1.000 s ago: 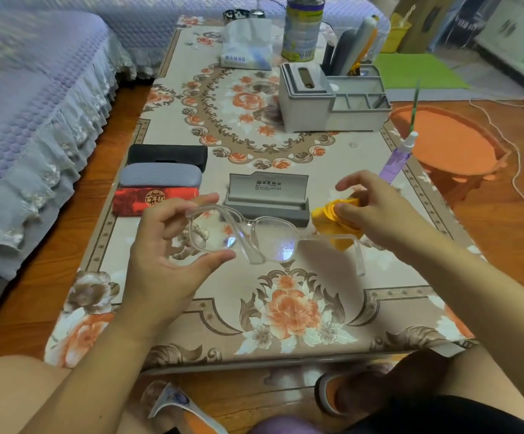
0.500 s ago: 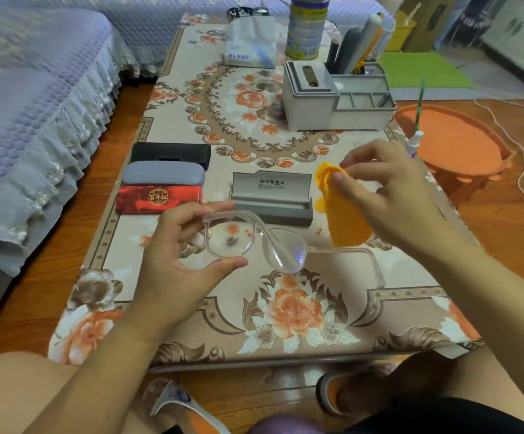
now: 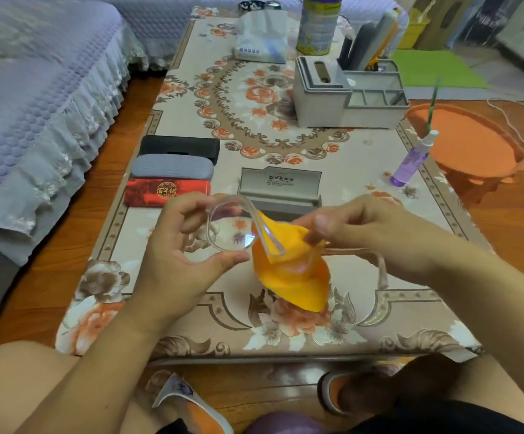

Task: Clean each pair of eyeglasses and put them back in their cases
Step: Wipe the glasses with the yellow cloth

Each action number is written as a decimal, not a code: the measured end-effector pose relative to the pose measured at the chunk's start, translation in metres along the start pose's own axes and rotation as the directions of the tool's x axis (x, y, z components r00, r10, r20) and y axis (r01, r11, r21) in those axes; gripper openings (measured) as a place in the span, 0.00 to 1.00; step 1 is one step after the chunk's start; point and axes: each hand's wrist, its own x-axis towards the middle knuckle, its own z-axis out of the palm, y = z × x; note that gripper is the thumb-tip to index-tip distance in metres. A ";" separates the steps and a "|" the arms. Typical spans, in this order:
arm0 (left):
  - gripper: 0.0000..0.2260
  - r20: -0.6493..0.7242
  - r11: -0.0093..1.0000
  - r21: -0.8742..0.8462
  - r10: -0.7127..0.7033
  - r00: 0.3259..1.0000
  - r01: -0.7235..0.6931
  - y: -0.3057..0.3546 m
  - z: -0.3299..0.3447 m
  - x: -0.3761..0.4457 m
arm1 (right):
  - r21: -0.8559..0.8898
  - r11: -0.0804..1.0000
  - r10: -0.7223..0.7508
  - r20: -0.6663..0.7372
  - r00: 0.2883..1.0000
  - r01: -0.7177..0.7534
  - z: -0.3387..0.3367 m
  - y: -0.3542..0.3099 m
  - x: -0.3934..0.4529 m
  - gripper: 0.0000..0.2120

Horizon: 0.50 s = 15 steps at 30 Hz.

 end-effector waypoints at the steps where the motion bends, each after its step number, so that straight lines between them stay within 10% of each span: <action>1: 0.31 0.008 1.000 0.006 0.009 1.000 -0.009 0.001 -0.001 0.000 | 0.016 1.000 0.015 -0.026 1.000 -0.014 -0.001 0.001 -0.001 0.24; 5: 0.30 0.036 0.998 0.007 0.060 0.998 -0.060 0.004 0.003 0.000 | 0.143 0.989 0.042 -0.110 0.993 -0.026 -0.001 0.004 0.009 0.09; 15: 0.30 0.096 0.996 -0.049 0.073 0.993 -0.068 0.007 0.007 -0.002 | -0.180 0.970 0.202 0.228 0.952 -0.163 0.010 0.004 0.024 0.09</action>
